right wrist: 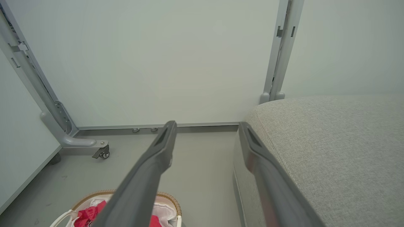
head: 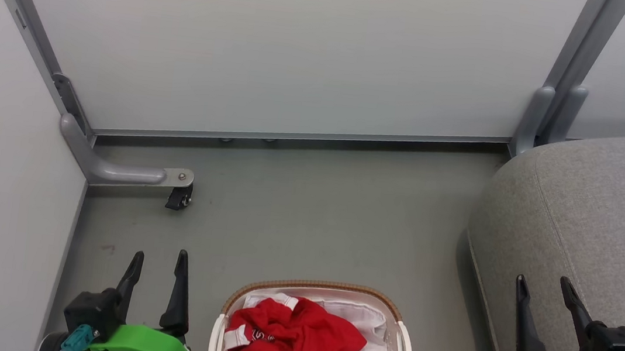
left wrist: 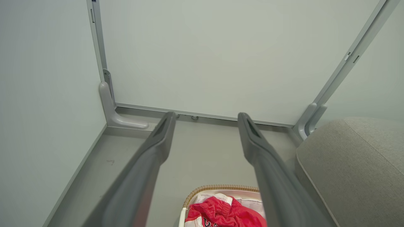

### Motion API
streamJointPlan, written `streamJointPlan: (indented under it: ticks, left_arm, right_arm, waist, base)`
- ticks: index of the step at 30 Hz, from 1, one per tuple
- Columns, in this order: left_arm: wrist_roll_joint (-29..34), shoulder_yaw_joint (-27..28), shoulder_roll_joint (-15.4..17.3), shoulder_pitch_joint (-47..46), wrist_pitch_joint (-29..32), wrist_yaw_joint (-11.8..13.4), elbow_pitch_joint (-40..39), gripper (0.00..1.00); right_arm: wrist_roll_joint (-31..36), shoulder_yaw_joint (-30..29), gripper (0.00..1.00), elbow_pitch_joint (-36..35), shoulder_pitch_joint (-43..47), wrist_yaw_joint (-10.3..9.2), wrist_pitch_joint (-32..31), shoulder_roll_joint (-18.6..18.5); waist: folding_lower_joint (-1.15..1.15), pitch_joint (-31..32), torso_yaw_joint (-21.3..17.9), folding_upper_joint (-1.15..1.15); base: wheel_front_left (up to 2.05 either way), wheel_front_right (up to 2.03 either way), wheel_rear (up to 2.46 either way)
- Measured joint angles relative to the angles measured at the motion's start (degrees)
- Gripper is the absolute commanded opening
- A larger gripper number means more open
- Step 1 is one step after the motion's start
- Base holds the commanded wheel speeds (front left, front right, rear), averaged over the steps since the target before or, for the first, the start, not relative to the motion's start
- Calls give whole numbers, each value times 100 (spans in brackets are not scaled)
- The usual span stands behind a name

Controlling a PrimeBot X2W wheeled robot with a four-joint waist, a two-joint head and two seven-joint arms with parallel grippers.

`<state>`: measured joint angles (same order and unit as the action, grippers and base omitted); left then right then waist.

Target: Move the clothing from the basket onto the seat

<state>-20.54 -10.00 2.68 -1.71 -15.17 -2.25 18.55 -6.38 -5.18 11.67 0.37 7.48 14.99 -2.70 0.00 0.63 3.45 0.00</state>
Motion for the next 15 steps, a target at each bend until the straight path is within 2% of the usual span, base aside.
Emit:
streamJointPlan:
  ticks: [15]
  left_arm:
    - [-5, -15, 1, -2, 0, 2, 55, 100]
  right_arm:
    - [0, 8, 100, 0, 0, 0, 0, 0]
  waist:
    - [0, -11, -9, 0]
  base:
    - [0, 0, 0]
